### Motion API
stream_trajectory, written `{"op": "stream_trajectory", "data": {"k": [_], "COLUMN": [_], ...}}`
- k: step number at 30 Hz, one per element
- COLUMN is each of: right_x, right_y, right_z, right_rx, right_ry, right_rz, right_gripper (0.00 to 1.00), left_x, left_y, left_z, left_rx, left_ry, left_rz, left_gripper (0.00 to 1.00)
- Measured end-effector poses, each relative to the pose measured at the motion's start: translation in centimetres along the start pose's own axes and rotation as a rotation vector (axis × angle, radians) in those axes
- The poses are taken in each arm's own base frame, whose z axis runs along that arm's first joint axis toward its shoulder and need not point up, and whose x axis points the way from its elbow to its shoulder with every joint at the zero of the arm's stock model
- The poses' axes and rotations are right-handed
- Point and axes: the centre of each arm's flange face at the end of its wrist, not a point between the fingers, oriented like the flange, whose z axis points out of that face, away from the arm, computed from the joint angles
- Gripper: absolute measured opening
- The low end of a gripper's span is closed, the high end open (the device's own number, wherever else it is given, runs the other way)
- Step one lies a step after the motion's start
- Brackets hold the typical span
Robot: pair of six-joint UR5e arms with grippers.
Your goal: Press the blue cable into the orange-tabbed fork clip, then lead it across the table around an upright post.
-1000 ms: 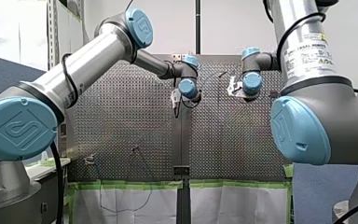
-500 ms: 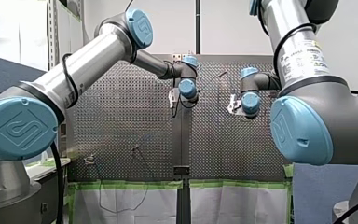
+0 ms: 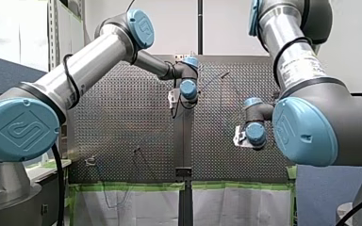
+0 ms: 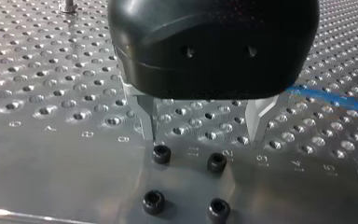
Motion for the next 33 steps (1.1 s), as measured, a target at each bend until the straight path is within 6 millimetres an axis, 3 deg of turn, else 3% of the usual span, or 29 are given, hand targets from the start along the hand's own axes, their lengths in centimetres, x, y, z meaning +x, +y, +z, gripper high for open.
{"op": "stream_trajectory", "data": {"k": [7,12,20,27,33], "right_x": [-6.7,-9.2,-9.9,-9.5,-9.4], "right_y": [1.3,2.3,3.1,3.3,3.1], "right_z": [-1.1,-2.1,-2.2,-1.5,-0.8], "right_rx": [-0.038,-0.051,-0.067,-0.066,-0.044], "right_ry": [-0.068,-0.086,-0.042,0.021,0.067], "right_rz": [-0.029,-0.025,-0.012,0.011,0.028], "right_gripper": [0.00,0.00,0.00,0.00,0.00], "left_x": [-0.2,-0.9,-3.7,-5.8,-4.3], "left_y": [0.2,0.4,0.9,0.5,0.9], "left_z": [-0.2,-0.7,-2.1,-4.7,-5.9], "left_rx": [-0.004,0.002,0.048,0.071,0.068], "left_ry": [0.007,0.001,-0.062,-0.107,-0.071], "left_rz": [-0.002,-0.009,-0.093,-0.139,-0.125], "left_gripper": [0.93,0.93,0.93,0.93,0.93]}}
